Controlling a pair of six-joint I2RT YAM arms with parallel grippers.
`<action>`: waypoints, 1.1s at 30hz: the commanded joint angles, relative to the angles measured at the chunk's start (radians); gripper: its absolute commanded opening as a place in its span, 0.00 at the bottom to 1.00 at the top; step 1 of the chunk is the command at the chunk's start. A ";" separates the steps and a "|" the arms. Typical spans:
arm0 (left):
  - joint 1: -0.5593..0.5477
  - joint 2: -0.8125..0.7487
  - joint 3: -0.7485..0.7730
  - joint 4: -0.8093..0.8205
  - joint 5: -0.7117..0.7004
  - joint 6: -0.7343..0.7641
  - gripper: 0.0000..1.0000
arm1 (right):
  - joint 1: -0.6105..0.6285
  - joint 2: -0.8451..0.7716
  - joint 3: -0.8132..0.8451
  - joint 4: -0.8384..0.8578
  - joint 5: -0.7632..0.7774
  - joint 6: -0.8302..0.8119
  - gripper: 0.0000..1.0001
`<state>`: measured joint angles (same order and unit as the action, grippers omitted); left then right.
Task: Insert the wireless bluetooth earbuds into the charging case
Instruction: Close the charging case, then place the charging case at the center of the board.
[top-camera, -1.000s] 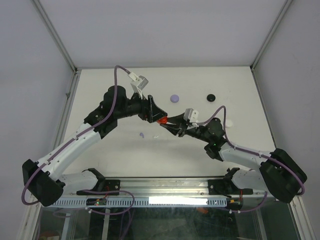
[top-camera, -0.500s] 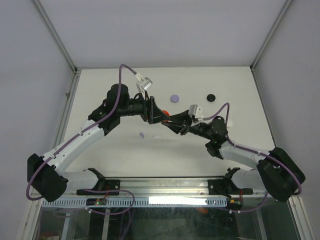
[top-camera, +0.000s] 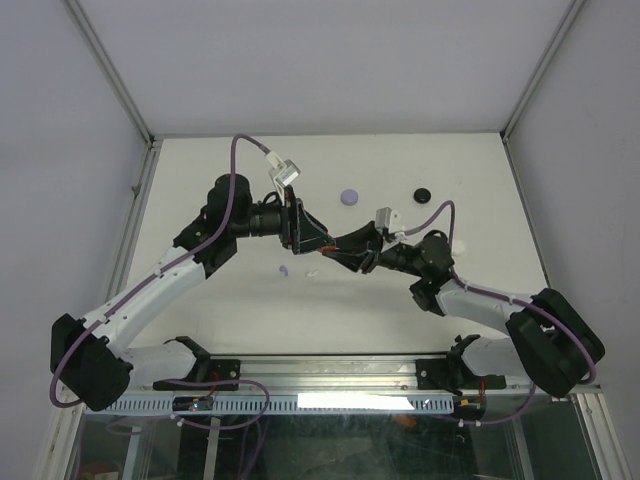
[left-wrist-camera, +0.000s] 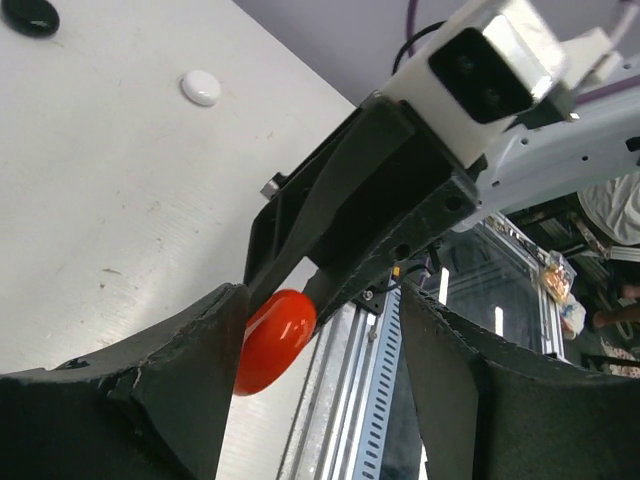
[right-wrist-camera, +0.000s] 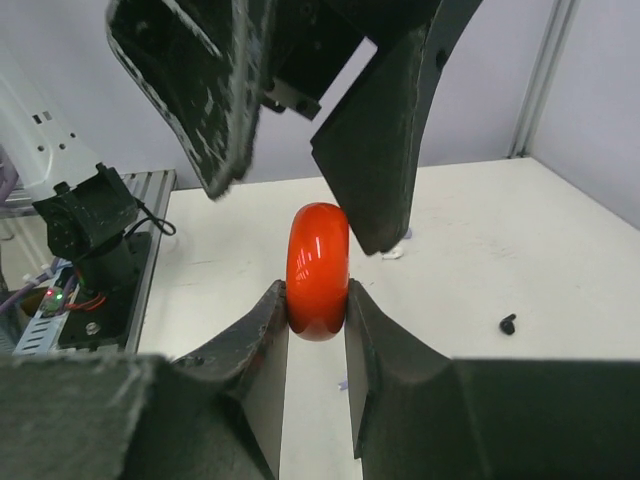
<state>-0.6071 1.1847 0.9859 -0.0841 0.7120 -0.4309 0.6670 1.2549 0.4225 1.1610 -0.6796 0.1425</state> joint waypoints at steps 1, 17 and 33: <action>-0.002 -0.069 -0.001 0.107 0.066 0.023 0.63 | -0.005 0.008 0.036 -0.029 -0.066 0.032 0.00; 0.057 -0.092 0.089 -0.226 -0.399 0.177 0.71 | -0.084 -0.079 0.104 -0.568 0.129 0.056 0.00; 0.144 -0.179 0.006 -0.300 -1.023 0.314 0.95 | -0.389 -0.006 0.139 -0.952 0.273 0.262 0.00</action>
<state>-0.5030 1.0592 1.0401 -0.4412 -0.1730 -0.1638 0.3485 1.2022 0.5068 0.2573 -0.4015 0.3279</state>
